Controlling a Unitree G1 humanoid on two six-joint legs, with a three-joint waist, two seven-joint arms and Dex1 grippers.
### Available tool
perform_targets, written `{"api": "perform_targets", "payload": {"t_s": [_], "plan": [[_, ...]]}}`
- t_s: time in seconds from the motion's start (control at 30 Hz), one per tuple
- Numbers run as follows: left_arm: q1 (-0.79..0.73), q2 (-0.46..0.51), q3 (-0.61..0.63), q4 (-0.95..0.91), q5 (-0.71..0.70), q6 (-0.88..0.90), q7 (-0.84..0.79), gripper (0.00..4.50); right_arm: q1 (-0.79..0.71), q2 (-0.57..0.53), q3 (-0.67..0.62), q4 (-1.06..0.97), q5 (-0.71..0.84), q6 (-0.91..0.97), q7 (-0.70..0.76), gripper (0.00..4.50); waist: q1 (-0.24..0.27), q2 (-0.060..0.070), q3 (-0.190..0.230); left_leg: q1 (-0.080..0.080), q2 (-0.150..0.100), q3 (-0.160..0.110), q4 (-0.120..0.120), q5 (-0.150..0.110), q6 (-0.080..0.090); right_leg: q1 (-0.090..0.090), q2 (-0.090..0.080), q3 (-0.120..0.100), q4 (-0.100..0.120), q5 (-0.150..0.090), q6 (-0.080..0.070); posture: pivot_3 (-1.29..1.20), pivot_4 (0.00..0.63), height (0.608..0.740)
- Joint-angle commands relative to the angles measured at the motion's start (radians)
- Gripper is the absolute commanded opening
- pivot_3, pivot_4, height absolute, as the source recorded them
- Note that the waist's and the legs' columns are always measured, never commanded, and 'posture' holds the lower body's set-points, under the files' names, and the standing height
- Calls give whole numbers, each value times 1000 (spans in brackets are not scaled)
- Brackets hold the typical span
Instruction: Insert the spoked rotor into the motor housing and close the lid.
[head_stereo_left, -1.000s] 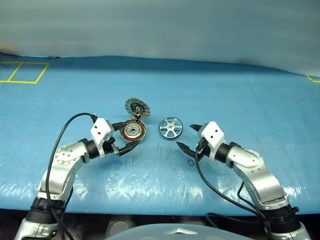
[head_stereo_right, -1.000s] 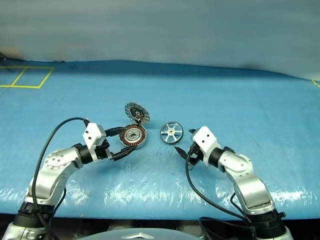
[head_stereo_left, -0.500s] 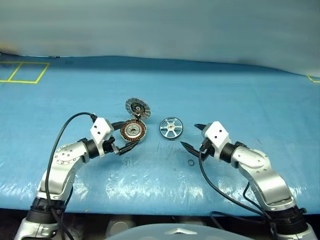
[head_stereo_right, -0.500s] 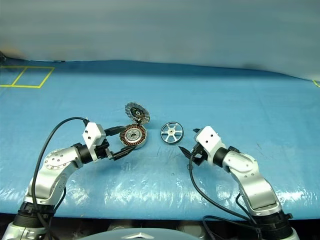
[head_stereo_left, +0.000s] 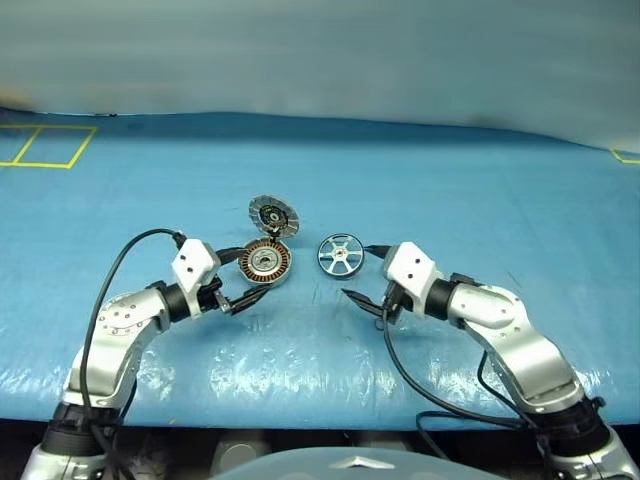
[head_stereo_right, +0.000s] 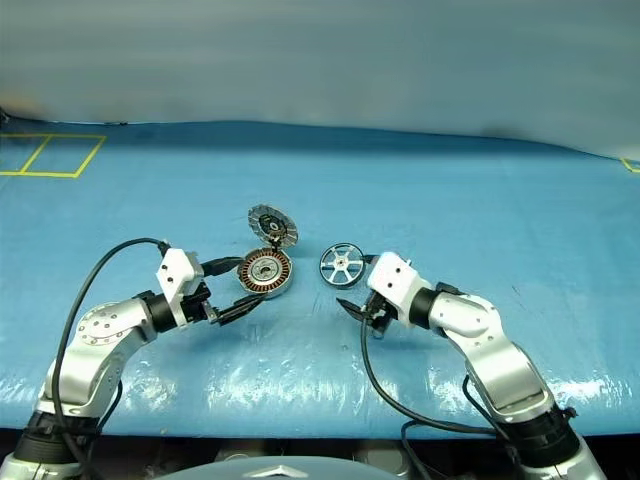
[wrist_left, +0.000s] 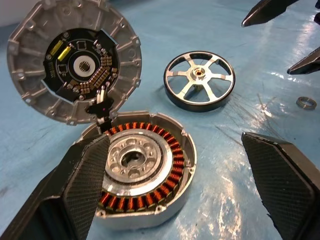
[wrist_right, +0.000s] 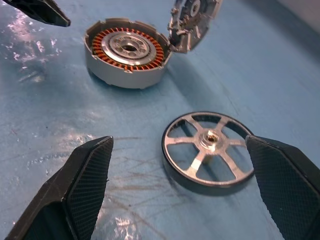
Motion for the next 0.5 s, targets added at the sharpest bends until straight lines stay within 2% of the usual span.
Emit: {"api": "perform_targets", "payload": {"t_s": [0.03,0.17,0.3,0.4,0.5], "plan": [[26,21,54,-34,1,-15,21,4488,-102,6,94,28,-31,-43,76,4460,0,-1,1,0,0,0,0,0,0,0,0,0,0,0,0,0,150,740],[72,14,99,-32,9,-36,53,4488,-248,48,210,125,-89,-92,144,4460,-3,-2,2,0,1,0,0,0,0,0,0,0,0,0,0,0,150,740],[75,-31,97,-34,21,-68,104,4488,-329,87,218,215,-75,-120,191,4460,7,-2,2,-1,1,-1,0,0,0,0,-1,-2,0,0,-1,0,150,740],[28,-76,65,-47,-17,-47,102,4488,-316,70,199,236,-76,-142,208,4460,22,-3,3,-1,-1,-2,0,0,0,0,-3,-3,-1,3,-4,0,150,740],[-20,-54,-6,-44,-10,-4,38,4488,-253,48,152,197,-44,-112,202,4460,31,-3,3,-2,-1,-3,0,0,0,0,-3,-4,-1,3,-5,0,150,740]]}}
